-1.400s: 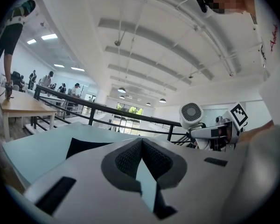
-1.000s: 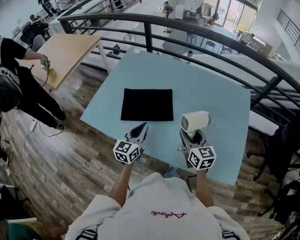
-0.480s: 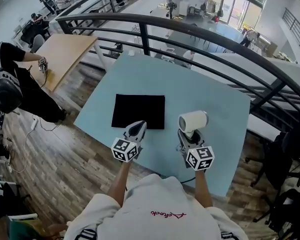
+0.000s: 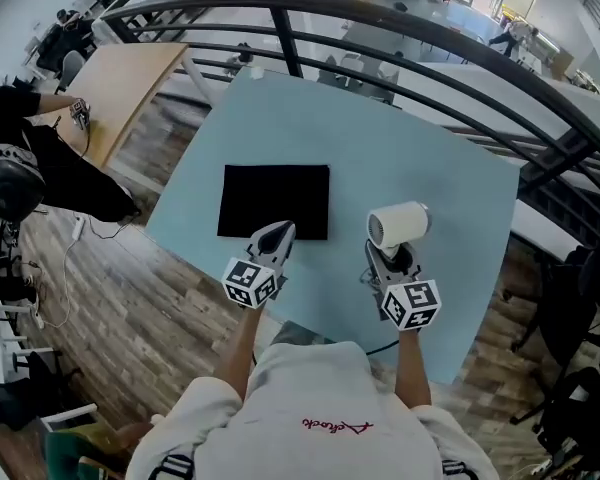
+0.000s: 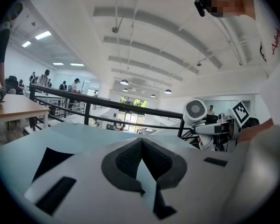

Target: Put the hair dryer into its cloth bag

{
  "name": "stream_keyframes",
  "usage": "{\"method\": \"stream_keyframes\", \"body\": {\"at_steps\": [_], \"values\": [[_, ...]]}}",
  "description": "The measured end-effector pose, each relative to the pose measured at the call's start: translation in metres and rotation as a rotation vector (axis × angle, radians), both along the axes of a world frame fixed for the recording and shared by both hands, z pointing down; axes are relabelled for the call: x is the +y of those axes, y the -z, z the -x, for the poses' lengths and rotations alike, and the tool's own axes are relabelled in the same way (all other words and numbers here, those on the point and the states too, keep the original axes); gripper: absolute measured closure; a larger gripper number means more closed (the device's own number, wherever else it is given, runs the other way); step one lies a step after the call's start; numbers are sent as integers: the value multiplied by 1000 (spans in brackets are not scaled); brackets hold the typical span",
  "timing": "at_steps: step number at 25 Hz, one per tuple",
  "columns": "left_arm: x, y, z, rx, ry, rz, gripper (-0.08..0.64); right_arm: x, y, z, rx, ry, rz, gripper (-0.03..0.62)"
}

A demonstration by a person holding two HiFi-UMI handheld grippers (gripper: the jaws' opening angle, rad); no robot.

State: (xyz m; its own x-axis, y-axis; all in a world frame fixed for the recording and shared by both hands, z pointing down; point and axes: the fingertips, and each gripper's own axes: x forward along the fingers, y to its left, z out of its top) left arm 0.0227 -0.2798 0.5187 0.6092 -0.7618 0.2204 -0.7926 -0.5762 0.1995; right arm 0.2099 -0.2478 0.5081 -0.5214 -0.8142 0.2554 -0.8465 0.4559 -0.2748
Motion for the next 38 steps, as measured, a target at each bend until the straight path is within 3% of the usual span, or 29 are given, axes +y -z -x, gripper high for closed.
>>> {"method": "stream_keyframes", "body": {"at_steps": [12, 19, 26, 28, 30, 34, 38], "values": [[-40, -52, -1, 12, -60, 93, 554, -60, 4, -13, 143, -20, -37, 403], [-44, -89, -6, -7, -60, 185, 552, -55, -22, 1, 156, -13, 29, 403], [-46, -139, -38, -94, -77, 280, 540, -45, -58, -6, 123, -13, 107, 403], [-45, -157, -50, -135, -85, 316, 436, -43, -65, -14, 107, -17, 121, 403], [-45, -175, -60, -192, -84, 344, 408, -41, -71, -21, 92, -19, 135, 403], [-48, -197, -69, -306, -49, 367, 408, -39, -78, -36, 83, -19, 147, 403], [-48, -216, -72, -343, -14, 410, 408, -36, -84, -47, 75, -25, 161, 403]]}}
